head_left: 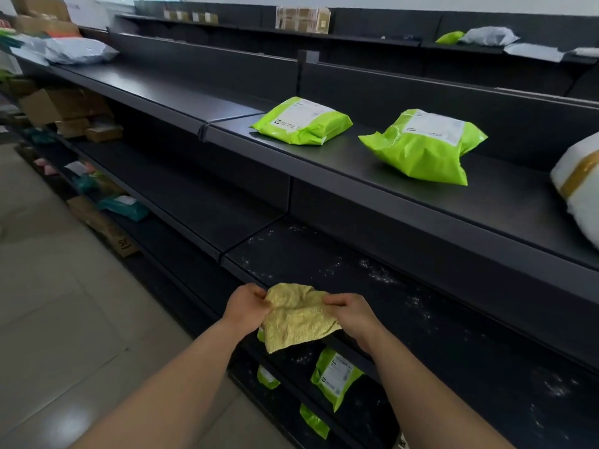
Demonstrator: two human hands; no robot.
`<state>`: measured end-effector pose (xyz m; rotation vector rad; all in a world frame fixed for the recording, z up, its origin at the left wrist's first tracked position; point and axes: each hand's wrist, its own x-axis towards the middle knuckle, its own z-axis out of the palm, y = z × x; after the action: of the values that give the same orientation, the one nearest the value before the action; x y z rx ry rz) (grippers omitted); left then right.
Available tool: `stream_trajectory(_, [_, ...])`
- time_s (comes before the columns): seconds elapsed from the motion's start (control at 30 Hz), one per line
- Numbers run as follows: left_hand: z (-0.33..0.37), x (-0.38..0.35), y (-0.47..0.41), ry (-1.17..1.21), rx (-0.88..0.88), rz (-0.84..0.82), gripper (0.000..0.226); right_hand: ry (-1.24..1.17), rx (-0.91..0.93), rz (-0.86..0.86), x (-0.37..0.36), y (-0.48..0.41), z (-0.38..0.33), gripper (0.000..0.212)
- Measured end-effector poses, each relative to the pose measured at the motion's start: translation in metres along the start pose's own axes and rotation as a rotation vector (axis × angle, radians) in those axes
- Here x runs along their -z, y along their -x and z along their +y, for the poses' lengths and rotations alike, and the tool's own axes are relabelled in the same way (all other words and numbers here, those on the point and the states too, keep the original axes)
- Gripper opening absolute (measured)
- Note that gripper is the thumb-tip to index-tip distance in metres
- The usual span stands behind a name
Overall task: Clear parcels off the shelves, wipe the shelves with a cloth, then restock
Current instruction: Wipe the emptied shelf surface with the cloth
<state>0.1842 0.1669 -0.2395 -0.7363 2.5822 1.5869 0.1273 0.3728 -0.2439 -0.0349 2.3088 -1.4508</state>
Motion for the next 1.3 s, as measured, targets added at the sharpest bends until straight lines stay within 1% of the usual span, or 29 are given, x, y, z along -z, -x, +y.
stream_trajectory(0.2, [0.007,-0.009,-0.069,-0.079,-0.067,-0.052,0.008,0.033,-0.044,0.081,-0.003,-0.048,0.000,0.036])
stream_trajectory(0.3, [0.010,-0.013,-0.106,-0.096,-0.087,-0.126,0.012,0.131,-0.115,0.143,-0.011,-0.074,-0.004,0.045])
stream_trajectory(0.4, [0.009,-0.011,-0.143,-0.190,-0.137,-0.281,0.029,0.166,-0.154,0.196,-0.027,-0.100,-0.009,0.052])
stream_trajectory(0.47, [0.005,-0.006,-0.161,-0.248,-0.149,-0.399,0.040,0.111,-0.213,0.258,-0.041,-0.110,-0.010,0.055])
stream_trajectory(0.53, [-0.001,0.005,-0.179,-0.341,-0.154,-0.458,0.050,0.058,-0.287,0.315,-0.058,-0.120,-0.009,0.058])
stream_trajectory(0.6, [-0.012,0.022,-0.205,-0.462,-0.187,-0.473,0.054,0.050,-0.358,0.367,-0.078,-0.134,-0.010,0.057])
stream_trajectory(0.67, [-0.022,0.041,-0.229,-0.576,-0.228,-0.442,0.053,0.071,-0.395,0.396,-0.093,-0.147,-0.014,0.066])
stream_trajectory(0.77, [-0.036,0.070,-0.261,-0.783,-0.277,-0.381,0.051,0.213,-0.415,0.372,-0.114,-0.165,-0.020,0.081])
stream_trajectory(0.83, [-0.047,0.088,-0.284,-0.924,-0.317,-0.355,0.053,0.337,-0.467,0.334,-0.130,-0.179,-0.020,0.089])
stream_trajectory(0.9, [-0.055,0.100,-0.298,-0.998,-0.347,-0.360,0.055,0.439,-0.497,0.334,-0.140,-0.188,-0.016,0.090])
stream_trajectory(0.97, [-0.061,0.109,-0.311,-1.057,-0.366,-0.397,0.055,0.519,-0.498,0.356,-0.151,-0.199,-0.013,0.084])
stream_trajectory(1.07, [-0.069,0.116,-0.322,-1.103,-0.423,-0.420,0.055,0.593,-0.446,0.384,-0.162,-0.215,-0.012,0.076])
stream_trajectory(1.13, [-0.075,0.119,-0.326,-1.098,-0.462,-0.422,0.055,0.632,-0.402,0.367,-0.168,-0.226,-0.014,0.072])
stream_trajectory(1.3, [-0.086,0.123,-0.333,-1.036,-0.492,-0.438,0.055,0.727,-0.257,0.297,-0.187,-0.256,-0.028,0.066])
